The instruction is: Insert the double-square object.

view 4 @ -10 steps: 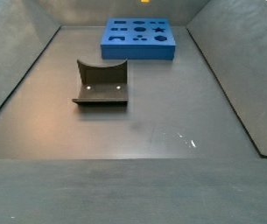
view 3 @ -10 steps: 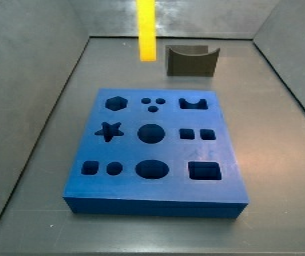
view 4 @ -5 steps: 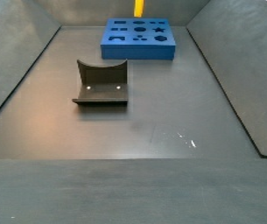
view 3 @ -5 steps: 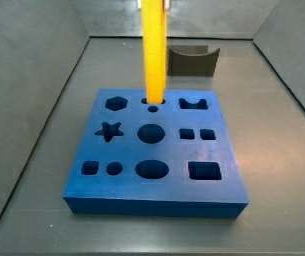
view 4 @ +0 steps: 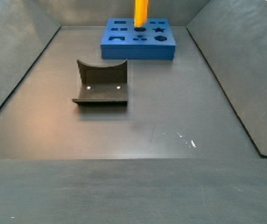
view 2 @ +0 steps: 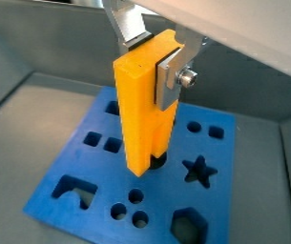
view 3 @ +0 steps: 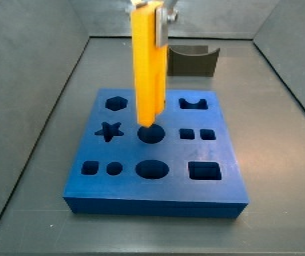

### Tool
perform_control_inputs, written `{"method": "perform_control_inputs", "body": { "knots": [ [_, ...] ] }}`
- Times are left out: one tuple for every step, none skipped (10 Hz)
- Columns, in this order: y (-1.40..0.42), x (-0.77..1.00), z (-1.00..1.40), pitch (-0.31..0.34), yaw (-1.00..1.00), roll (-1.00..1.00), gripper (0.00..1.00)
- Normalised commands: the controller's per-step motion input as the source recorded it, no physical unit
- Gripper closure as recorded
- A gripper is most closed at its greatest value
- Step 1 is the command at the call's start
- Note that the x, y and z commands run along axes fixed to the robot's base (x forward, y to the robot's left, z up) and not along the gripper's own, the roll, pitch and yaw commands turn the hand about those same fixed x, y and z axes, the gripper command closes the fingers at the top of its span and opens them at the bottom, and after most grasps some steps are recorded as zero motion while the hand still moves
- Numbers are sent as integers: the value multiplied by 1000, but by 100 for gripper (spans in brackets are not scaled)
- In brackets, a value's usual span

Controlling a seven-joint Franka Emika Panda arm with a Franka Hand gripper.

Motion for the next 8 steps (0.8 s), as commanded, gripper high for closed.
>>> {"method": "perform_control_inputs", "body": {
  "knots": [
    [-63,0,-246,0,-1000,0,100],
    [-6,0,-40,0,-1000,0,100],
    [0,0,0,0,-1000,0,100],
    [0,0,0,0,-1000,0,100],
    [0,0,0,0,-1000,-1,100],
    [0,0,40,0,-1000,-29,100],
    [0,0,63,0,-1000,-37,100],
    [0,0,0,0,-1000,0,100]
  ]
}}
